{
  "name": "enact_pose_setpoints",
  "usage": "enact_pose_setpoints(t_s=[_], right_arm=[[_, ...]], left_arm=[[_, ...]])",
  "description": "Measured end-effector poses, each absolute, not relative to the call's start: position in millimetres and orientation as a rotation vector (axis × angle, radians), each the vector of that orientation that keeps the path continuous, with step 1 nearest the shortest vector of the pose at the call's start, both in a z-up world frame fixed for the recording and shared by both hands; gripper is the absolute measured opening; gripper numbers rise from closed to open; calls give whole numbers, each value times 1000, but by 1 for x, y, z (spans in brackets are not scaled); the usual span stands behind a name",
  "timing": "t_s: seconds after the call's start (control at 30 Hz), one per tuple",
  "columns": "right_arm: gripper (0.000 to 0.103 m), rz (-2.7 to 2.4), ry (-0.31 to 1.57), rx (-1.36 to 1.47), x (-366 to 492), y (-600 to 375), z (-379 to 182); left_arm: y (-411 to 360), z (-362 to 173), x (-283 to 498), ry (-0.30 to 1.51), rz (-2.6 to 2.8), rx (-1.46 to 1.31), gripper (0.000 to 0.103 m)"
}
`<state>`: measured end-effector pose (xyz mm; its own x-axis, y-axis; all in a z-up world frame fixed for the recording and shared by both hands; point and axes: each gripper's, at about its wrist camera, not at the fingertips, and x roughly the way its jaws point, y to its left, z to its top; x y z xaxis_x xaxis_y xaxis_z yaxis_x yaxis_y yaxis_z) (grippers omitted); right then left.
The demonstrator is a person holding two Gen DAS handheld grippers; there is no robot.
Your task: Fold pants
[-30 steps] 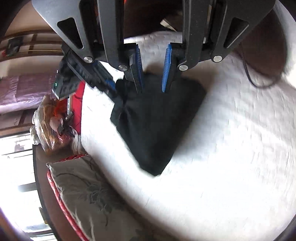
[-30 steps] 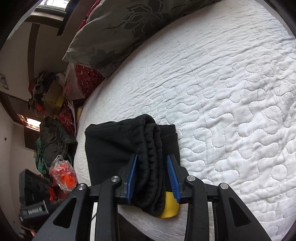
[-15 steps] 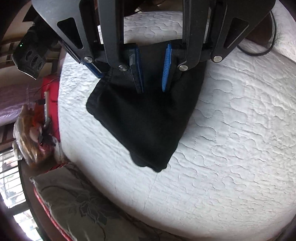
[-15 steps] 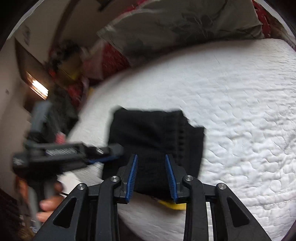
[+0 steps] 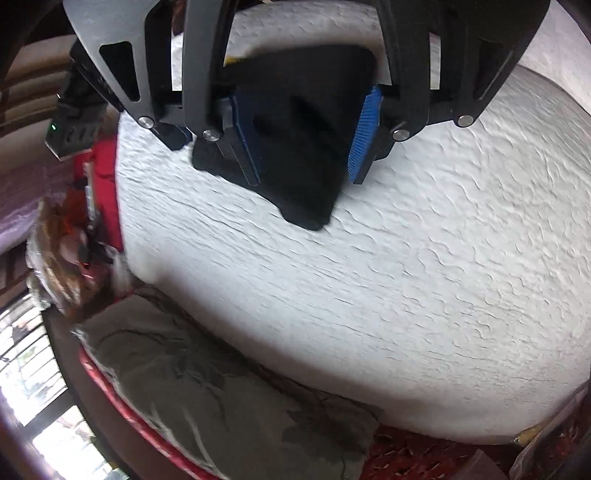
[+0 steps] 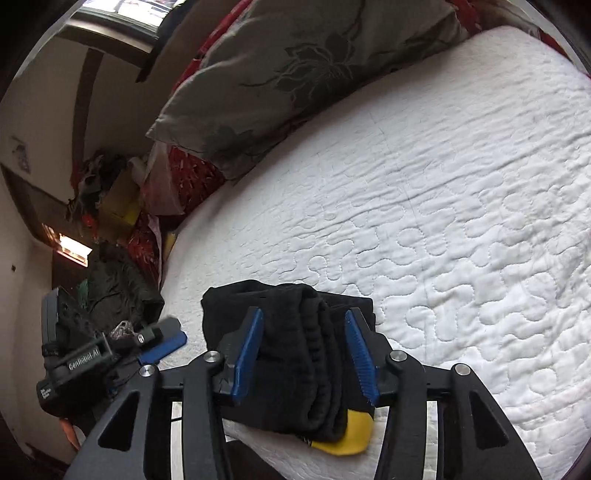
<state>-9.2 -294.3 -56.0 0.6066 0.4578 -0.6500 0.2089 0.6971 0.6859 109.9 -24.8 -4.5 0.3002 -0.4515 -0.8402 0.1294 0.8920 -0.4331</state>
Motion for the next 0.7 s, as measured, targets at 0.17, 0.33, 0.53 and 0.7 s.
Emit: enact_pose_setpoints(t_s=[0.17,0.33,0.53,0.7], right_arm=[[49,147,981,812,8,-285,-72],[24,169,987,722,13,-273,-74],[17,135,928,769,-5,-295,-66],[18,105,941,848,-8,-304,-96]], left_arm=[[-28,-34,136,1304,-375,-332,46],[-50,-38,130,1308,-361,-254,46],[-71,-39,118,1266,-377,-160,49],[-89,-55,120,1275,-353,-93,51]])
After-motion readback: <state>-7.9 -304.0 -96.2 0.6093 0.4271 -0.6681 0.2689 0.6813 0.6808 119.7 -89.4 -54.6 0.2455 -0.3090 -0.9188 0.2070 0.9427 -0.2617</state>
